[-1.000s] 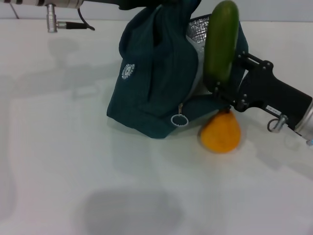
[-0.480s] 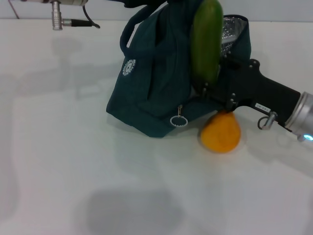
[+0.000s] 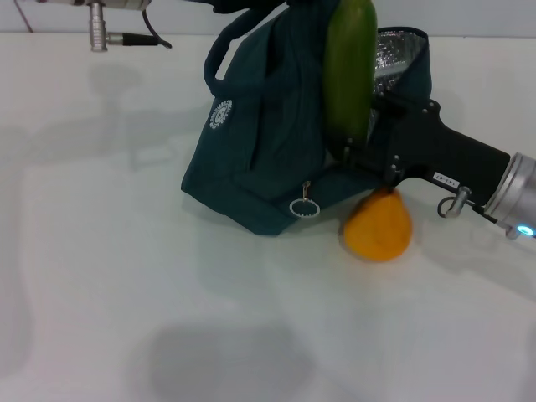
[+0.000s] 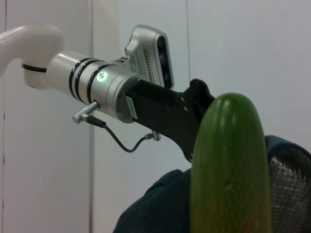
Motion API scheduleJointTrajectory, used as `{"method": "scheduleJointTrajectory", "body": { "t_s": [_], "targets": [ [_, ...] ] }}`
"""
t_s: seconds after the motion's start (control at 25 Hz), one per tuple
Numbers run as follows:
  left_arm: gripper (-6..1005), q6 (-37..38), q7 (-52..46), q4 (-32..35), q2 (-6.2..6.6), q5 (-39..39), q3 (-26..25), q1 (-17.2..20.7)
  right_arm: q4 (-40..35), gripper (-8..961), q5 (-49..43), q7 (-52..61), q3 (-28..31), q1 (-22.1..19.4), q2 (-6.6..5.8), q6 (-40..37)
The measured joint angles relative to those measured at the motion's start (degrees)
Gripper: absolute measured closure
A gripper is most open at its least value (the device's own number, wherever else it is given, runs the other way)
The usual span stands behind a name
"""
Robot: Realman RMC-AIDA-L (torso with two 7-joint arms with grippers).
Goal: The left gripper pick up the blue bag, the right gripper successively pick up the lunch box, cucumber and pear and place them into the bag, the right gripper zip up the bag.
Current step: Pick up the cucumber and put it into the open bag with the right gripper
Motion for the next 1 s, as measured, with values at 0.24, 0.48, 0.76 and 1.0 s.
{"method": "scheduleJointTrajectory", "body": {
  "t_s": [0.24,0.48,0.76,1.0],
  "targets": [
    [926,0.00,0.07,0.00,0.10,-0.92,-0.01,0.23,-0.15,317,-2.02,0.44,-0.13,0.55,0.00,1.79],
    [926,0.00,0.10,0.00,0.23,-1.19,0.00,0.31,-0.60,316,-2.82,5.19,-0.40,1.01,0.00,3.16],
    [926,0.00,-0.04,0.00,0.50,-1.26,0.00,0.74,-1.49,315,-2.87,7.55,-0.36,0.72,0.00,2.96],
    [926,0.00,-0.11,0.00,0.63,-1.28,-0.01,0.78,-2.84,282,-3.70,10.74,-0.59,-0.13,0.00,2.29]
  ]
}}
